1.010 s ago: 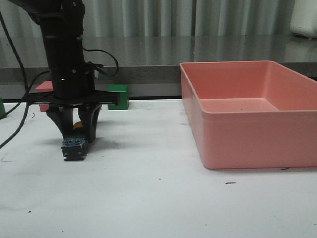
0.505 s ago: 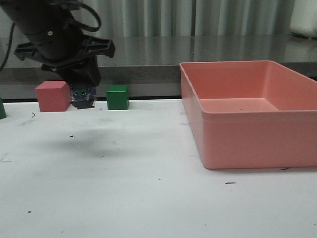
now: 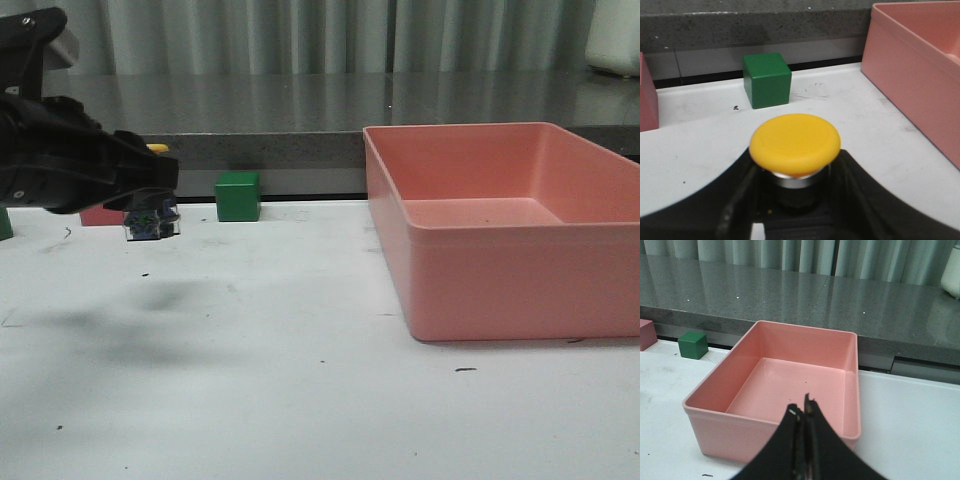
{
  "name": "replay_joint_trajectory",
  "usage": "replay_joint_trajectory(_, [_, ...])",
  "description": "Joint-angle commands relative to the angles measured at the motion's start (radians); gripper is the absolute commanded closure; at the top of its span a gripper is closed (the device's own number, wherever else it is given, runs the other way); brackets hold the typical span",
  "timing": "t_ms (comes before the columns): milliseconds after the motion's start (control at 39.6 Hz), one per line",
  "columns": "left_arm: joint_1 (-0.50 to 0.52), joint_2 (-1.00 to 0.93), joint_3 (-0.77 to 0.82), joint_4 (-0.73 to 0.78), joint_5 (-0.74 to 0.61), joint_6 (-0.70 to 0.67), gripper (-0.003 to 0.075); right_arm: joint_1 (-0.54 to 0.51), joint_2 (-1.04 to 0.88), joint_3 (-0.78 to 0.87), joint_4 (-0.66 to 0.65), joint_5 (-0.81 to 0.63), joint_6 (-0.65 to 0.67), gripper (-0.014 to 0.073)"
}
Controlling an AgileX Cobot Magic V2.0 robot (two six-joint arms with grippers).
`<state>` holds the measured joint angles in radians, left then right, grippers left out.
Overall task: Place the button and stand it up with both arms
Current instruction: 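Lift the button with the left gripper and rotate it cap-up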
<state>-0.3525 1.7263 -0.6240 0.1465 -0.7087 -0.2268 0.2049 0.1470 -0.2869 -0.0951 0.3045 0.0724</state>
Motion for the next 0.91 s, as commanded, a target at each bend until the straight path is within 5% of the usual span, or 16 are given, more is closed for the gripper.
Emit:
replay_joint_trajectory(0, [0.025, -0.002, 0.014, -0.007, -0.177, 0.005, 0.0585, -0.005, 0.009, -0.026, -0.017, -0.086, -0.008, 0.0655])
replay_joint_trajectory(884, [0.042, 0.221, 0.063, -0.007, -0.471, 0.088, 0.0582, -0.005, 0.009, -0.026, -0.017, -0.086, -0.008, 0.0655])
